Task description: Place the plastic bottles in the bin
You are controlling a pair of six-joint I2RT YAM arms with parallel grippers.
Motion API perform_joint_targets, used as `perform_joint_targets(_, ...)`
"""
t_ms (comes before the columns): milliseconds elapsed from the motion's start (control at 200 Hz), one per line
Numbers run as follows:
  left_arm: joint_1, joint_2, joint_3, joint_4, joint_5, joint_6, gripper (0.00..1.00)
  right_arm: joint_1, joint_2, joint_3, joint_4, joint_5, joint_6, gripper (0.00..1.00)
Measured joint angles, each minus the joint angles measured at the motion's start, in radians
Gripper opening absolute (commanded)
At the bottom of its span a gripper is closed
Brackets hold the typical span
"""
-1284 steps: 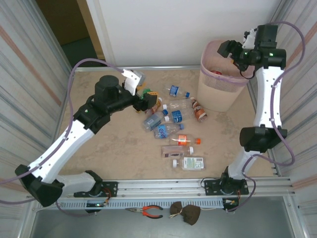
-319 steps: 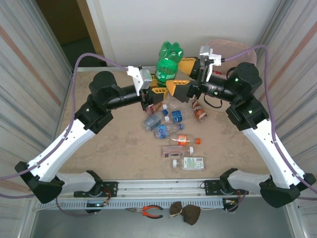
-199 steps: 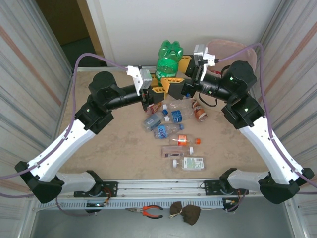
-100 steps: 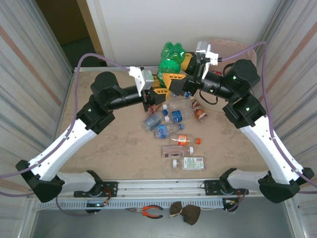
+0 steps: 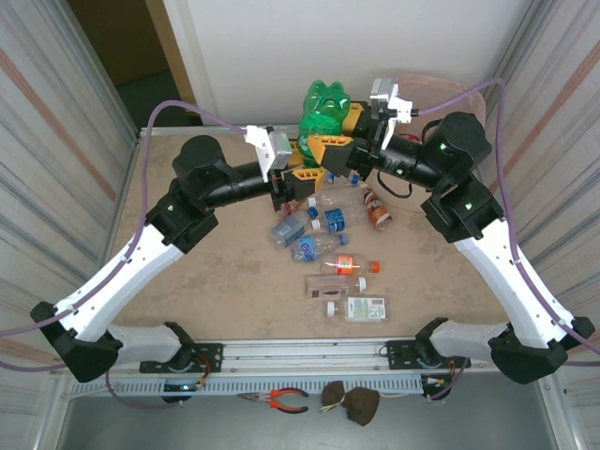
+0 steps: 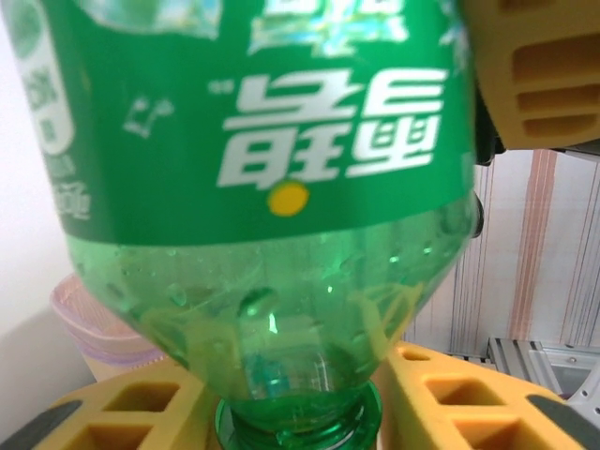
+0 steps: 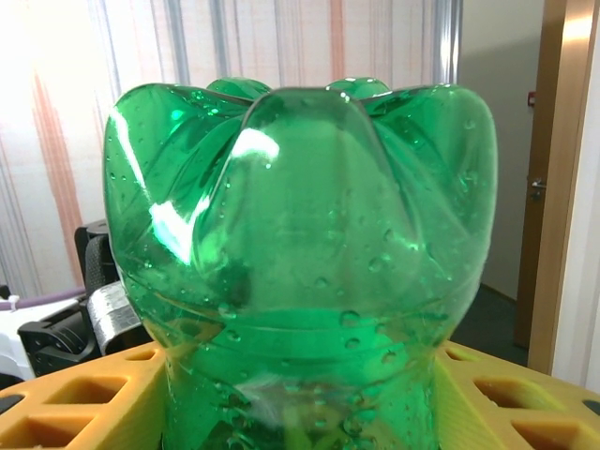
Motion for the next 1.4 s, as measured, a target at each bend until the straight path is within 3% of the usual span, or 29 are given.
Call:
perform_joint_targets(130,0.0,0.0,-0.001,0.006,-0.005,-0.005,0.58,0.0,0.0,0.0,-0.01,0.007,0.0,0.54)
perform_joint_targets(401,0.0,-0.026,-0.045,0.014,-0.034,-0.007,0.63,-0.042,0.0,0.008,-0.049,0.058,-0.015,0.52)
perform_joint_targets(867,0.0,-0.1,-0.089,0.01,-0.08,-0.007,0.63,-0.433,0.102,0.107,-0.182,0.156,0.031,0.49)
perform_joint_targets(1122,0.0,-0.109,-0.098,-0.002,-0.095,-0.008,0.63,-0.65,0.263,0.154,-0.266,0.276,0.285,0.41)
perform_joint_targets(1403,0.0,-0.117,-0.128,-0.004,-0.113,-0.008,0.63,-0.686,0.445,0.171,-0.286,0.357,0.602,0.42)
